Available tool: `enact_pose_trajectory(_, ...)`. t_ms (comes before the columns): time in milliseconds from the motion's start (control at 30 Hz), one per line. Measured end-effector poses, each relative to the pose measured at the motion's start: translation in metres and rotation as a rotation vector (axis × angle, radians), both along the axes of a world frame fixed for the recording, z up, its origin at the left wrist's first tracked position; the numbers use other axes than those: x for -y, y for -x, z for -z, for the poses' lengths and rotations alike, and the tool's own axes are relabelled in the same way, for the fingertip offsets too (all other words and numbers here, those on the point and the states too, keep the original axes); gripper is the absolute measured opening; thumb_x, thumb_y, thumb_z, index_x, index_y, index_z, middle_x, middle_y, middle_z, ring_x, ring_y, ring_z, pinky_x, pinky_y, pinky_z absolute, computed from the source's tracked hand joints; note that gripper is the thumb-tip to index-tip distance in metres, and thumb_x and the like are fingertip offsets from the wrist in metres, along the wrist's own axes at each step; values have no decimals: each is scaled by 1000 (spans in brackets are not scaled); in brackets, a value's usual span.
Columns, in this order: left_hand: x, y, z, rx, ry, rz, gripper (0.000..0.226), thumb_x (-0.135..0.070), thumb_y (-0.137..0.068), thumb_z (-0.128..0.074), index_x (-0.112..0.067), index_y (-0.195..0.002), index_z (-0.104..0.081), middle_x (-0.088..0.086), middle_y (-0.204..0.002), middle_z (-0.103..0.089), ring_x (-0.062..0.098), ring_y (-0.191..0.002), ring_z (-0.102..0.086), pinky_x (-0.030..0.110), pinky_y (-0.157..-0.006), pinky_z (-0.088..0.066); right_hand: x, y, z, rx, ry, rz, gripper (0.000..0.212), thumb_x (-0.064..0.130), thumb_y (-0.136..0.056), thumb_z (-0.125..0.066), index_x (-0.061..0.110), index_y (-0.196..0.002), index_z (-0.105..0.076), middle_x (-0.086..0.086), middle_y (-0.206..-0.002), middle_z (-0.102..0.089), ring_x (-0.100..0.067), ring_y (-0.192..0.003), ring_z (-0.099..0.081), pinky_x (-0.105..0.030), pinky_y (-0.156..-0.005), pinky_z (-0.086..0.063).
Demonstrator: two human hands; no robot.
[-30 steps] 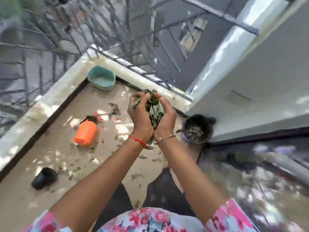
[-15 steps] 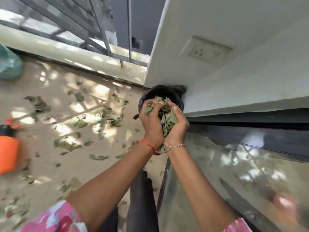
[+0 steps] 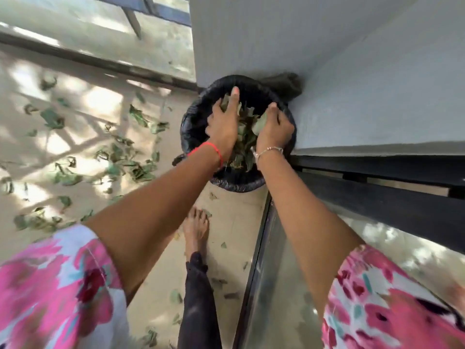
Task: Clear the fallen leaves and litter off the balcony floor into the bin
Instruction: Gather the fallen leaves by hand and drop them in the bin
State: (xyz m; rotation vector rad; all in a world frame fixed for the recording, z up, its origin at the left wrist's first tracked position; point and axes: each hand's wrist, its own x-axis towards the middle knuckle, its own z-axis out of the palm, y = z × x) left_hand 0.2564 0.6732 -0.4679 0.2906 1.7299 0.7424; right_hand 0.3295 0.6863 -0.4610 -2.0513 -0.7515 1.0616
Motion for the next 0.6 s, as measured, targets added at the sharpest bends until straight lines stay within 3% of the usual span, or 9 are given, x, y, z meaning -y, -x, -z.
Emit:
enact_pose_trajectory(67, 1, 11, 12, -3, 59, 145, 97, -77, -64, -43, -25, -145, -29, 9, -151, -31, 28, -139, -27, 47, -114, -22, -3, -2, 3, 79, -6, -32, 17, 15, -92, -54, 7, -87, -68, -7, -80, -61, -5, -64, -49, -16, -60, -40)
enact_pose_trajectory(100, 4, 15, 12, -2, 33, 200, 94, -74, -67, -45, -21, -144, -33, 9, -150, -33, 26, -139, -29, 44, -115, -23, -4, -3, 1, 114, -11, -52, 17, 12, -91, -54, 5, -90, -70, -7, -82, -64, -6, -67, -50, -11, -59, -40)
enact_pose_trajectory(200, 19, 26, -1, -3, -66, 259, 53, -45, -94, -46, -10, -132, -52, 7, -134, -54, 19, -126, -47, 30, -108, -33, 7, 0, -11, 169, 11, -123, 20, 3, -89, -53, -2, -97, -70, -6, -87, -66, -10, -75, -54, 0, -55, -38)
enact_pose_trajectory(300, 34, 43, -21, -132, -129, 326, 37, -30, -97, -47, -6, -122, -59, 8, -121, -62, 14, -108, -55, 18, -88, -37, 24, 12, -19, 279, 94, -338, 19, 7, -88, -53, 2, -91, -71, -12, -93, -70, -19, -81, -60, -15, -68, -44)
enact_pose_trajectory(367, 43, 60, -38, -238, -191, 406, 31, -22, -95, -51, -4, -119, -60, 11, -118, -63, 18, -106, -57, 17, -83, -36, 38, 27, -27, 381, 142, -596, 19, 12, -89, -52, 7, -89, -70, -13, -97, -68, -25, -89, -61, -24, -77, -41)
enact_pose_trajectory(500, 74, 109, -75, -397, -280, 564, 32, -15, -93, -52, -1, -122, -55, 15, -126, -56, 28, -115, -52, 26, -89, -37, 64, 74, -61, 555, 208, -1118, 22, 24, -91, -50, 10, -100, -64, -12, -112, -56, -30, -110, -50, -42, -97, -35)
enact_pose_trajectory(600, 118, 158, -115, -536, -274, 633, 36, -14, -93, -50, -4, -128, -48, 13, -132, -51, 27, -124, -45, 32, -103, -33, 90, 127, -110, 691, 232, -1422, 31, 28, -92, -46, 12, -114, -59, -10, -121, -52, -29, -120, -44, -53, -109, -15)
